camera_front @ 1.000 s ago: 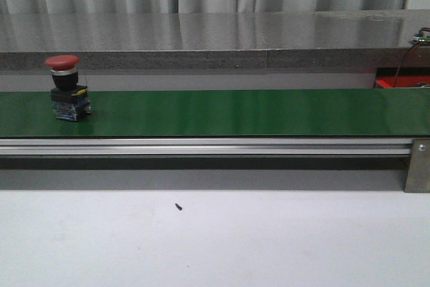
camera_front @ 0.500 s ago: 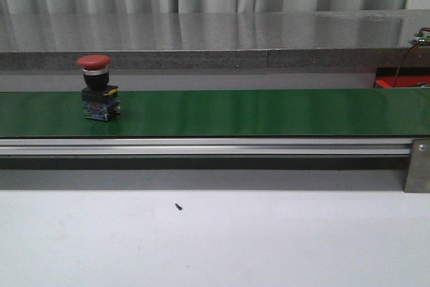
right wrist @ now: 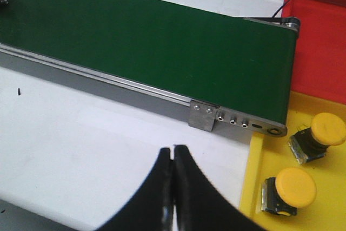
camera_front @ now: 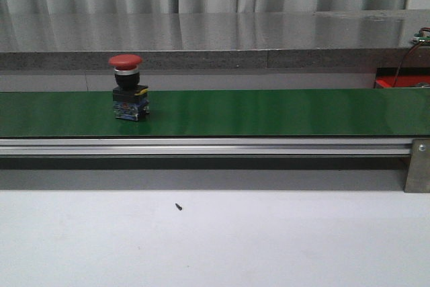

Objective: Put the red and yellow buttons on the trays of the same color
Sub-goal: 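Grasp a second red push-button on the table with the left gripper, then set the second red button on the conveyor start and release it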

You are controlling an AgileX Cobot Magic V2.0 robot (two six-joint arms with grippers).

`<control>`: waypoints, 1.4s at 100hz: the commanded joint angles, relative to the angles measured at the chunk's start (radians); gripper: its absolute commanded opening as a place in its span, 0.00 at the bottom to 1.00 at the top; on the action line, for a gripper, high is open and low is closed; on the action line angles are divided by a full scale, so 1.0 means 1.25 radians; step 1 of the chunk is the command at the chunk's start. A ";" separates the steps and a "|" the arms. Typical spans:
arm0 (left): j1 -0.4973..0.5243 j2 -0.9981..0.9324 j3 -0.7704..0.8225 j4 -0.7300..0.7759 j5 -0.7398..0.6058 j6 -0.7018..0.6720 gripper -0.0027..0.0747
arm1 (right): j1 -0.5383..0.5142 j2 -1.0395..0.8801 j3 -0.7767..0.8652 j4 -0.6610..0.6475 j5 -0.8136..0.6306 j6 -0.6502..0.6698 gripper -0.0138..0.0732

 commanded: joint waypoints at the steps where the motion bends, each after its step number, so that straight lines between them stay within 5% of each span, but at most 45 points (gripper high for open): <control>1: 0.002 -0.048 -0.024 -0.009 -0.006 -0.008 0.22 | 0.000 -0.001 -0.020 0.013 -0.042 -0.006 0.09; 52: -0.008 -0.204 -0.024 -0.100 0.050 0.007 0.22 | 0.000 -0.001 -0.020 0.013 -0.042 -0.006 0.09; 109: -0.277 -0.263 -0.024 -0.095 0.114 0.023 0.22 | 0.000 -0.001 -0.020 0.013 -0.042 -0.006 0.09; 140: -0.337 -0.259 -0.024 -0.090 0.106 0.037 0.21 | 0.000 -0.001 -0.020 0.013 -0.042 -0.006 0.09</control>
